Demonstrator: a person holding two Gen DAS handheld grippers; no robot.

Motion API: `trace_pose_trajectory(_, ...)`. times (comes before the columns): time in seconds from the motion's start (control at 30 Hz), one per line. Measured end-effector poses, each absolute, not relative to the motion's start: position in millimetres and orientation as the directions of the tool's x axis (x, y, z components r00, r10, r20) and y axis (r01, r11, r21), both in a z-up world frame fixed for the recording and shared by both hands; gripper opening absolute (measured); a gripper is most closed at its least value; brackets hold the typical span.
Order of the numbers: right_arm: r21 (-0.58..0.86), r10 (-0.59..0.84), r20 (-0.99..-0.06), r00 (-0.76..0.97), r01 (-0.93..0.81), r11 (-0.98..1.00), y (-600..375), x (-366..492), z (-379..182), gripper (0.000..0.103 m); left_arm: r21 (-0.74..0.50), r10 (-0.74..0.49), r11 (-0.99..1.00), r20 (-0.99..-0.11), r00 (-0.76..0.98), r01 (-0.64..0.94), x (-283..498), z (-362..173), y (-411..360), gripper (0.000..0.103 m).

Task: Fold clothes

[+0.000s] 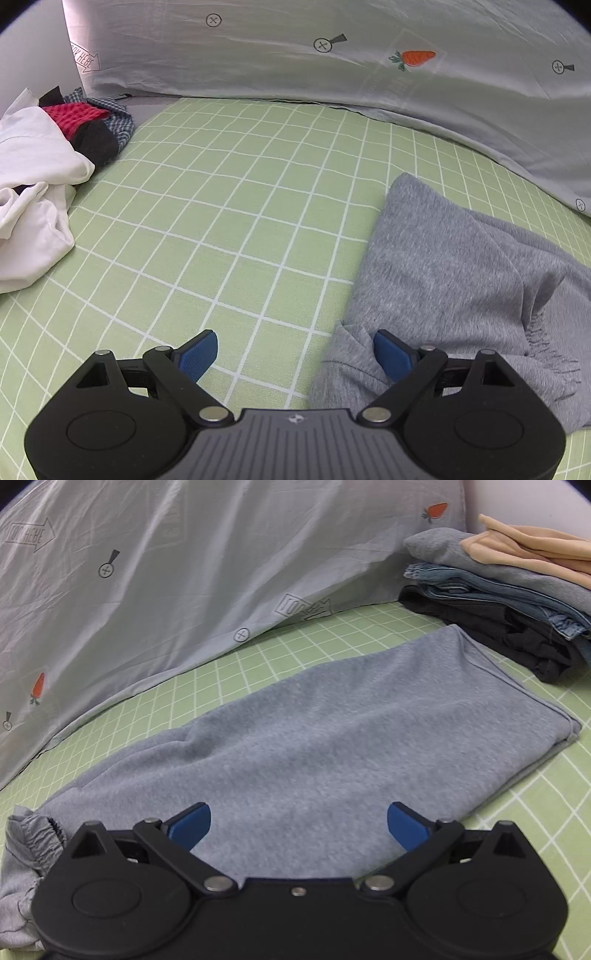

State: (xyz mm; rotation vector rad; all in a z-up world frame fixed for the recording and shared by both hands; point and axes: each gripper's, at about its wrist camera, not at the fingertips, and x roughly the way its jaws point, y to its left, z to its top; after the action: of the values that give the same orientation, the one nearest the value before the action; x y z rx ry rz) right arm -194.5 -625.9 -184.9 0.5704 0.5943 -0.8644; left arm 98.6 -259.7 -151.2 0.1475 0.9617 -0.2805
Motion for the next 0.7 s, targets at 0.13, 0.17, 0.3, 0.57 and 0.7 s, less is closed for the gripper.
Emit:
trace_pose_trajectory(0.13, 0.180, -0.571, -0.700, 0.429, 0.880, 0.440, -648, -221, -188, 0.103, -0.022, -0.224, 0.939, -0.796, 0.563, 0.342, 107, -136, -273, 0.091)
trace_pose_trajectory(0.17, 0.171, -0.582, -0.705, 0.407, 0.893, 0.417, -653, -227, -189, 0.103, -0.046, -0.255, 0.930, -0.795, 0.551, 0.365, 111, -136, -278, 0.091)
trace_pose_trajectory(0.3, 0.164, -0.598, -0.719, 0.355, 0.922, 0.350, -672, -246, -190, 0.103, -0.077, -0.322, 0.892, -0.799, 0.508, 0.446, 130, -150, -308, 0.091)
trace_pose_trajectory(0.57, 0.111, -0.613, -0.732, 0.296, 0.941, 0.321, -688, -258, -191, 0.103, -0.159, -0.385, 0.867, -0.816, 0.432, 0.473, 172, -184, -350, 0.091)
trace_pose_trajectory(0.7, 0.117, -0.627, -0.730, 0.271, 0.954, 0.276, -699, -263, -193, 0.103, -0.203, -0.408, 0.865, -0.817, 0.408, 0.459, 182, -195, -354, 0.024)
